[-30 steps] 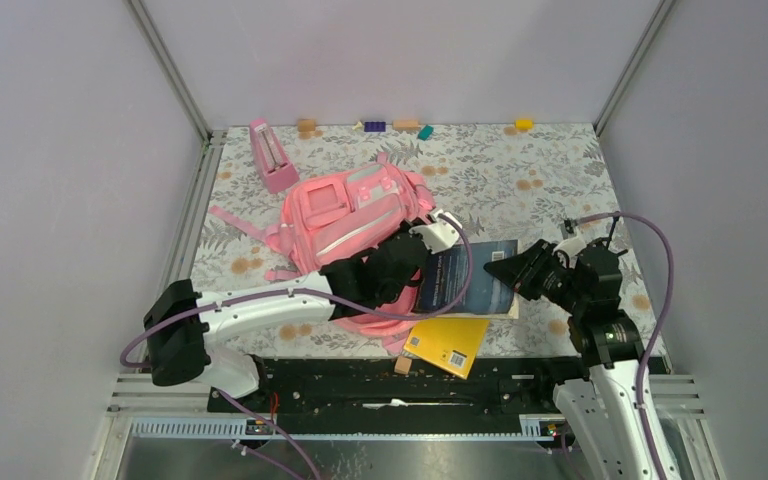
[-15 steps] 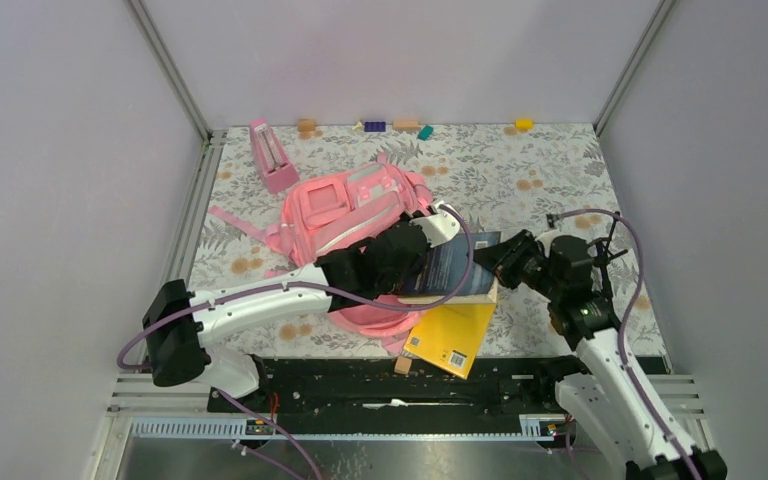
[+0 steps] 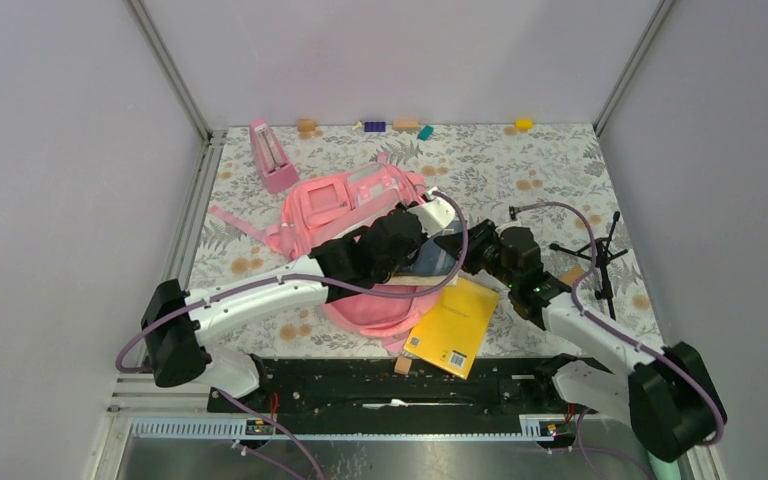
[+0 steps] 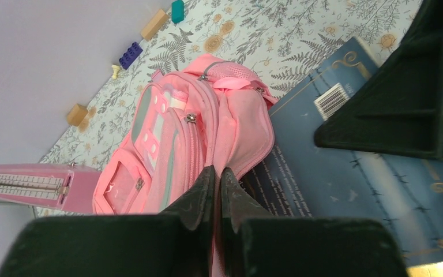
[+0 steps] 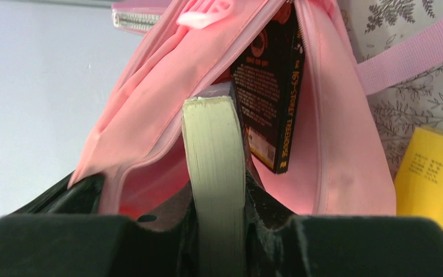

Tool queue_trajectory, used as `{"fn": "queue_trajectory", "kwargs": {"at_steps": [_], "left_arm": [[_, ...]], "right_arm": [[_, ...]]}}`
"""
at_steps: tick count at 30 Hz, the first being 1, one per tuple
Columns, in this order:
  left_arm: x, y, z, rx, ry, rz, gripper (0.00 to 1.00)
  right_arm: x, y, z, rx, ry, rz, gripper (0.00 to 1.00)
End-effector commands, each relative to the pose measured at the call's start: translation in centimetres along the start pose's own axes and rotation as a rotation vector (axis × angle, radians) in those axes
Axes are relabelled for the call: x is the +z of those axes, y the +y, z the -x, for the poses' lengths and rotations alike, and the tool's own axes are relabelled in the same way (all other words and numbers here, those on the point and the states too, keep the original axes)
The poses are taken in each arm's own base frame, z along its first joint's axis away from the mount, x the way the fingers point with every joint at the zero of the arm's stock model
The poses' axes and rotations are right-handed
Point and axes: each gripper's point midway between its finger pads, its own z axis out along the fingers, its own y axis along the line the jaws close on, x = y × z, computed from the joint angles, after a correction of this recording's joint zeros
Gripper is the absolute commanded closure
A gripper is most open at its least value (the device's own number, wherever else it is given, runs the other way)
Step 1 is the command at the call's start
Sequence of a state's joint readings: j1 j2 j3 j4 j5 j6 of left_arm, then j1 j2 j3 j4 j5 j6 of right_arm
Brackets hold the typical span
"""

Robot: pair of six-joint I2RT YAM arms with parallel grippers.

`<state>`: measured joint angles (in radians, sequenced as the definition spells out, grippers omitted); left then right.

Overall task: Pack the student bag
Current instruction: Place the book in the student bag.

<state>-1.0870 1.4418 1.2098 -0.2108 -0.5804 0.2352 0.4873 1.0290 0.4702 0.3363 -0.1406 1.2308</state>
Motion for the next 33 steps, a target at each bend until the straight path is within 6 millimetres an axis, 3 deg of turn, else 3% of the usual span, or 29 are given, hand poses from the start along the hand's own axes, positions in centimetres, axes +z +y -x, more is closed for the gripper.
{"fn": "queue_trajectory", "kwargs": {"at_steps": [1,6,11,18,29,33], "left_arm": [[-2.0,3.8,6.8,-0.159,-0.192,0.03,1.0],[-1.8,4.5,7.2,-0.181,-0.21,0.021,1.0],[-2.0,5.2,7.9,-0.197,-0.226,0.016,1.0],[-2.3,5.3,9.2,-0.235,-0.259,-0.02,1.0],[-2.3,5.4,9.5,-0.248,-0.258,-0.036,1.0],[-2.3,5.7,9.4,-0.257,-0.268,-0.021,1.0]], "right_arm": [[1.3,7.8,2.6,0.055,-0.137,0.271,1.0],[4.1,9.5,1.8,0.05,-0.126,0.328,1.0],[6.7,9.5,2.6,0.074,-0.186,0.325,1.0],[11.2,6.9,2.3,-0.009,-0.246,0.215,1.0],[14.8,4.5,0.2,-0.132,-0.33,0.08,1.0],[15.8,2.8,-0.7,-0.254,-0.314,0.006,0.79]]}}
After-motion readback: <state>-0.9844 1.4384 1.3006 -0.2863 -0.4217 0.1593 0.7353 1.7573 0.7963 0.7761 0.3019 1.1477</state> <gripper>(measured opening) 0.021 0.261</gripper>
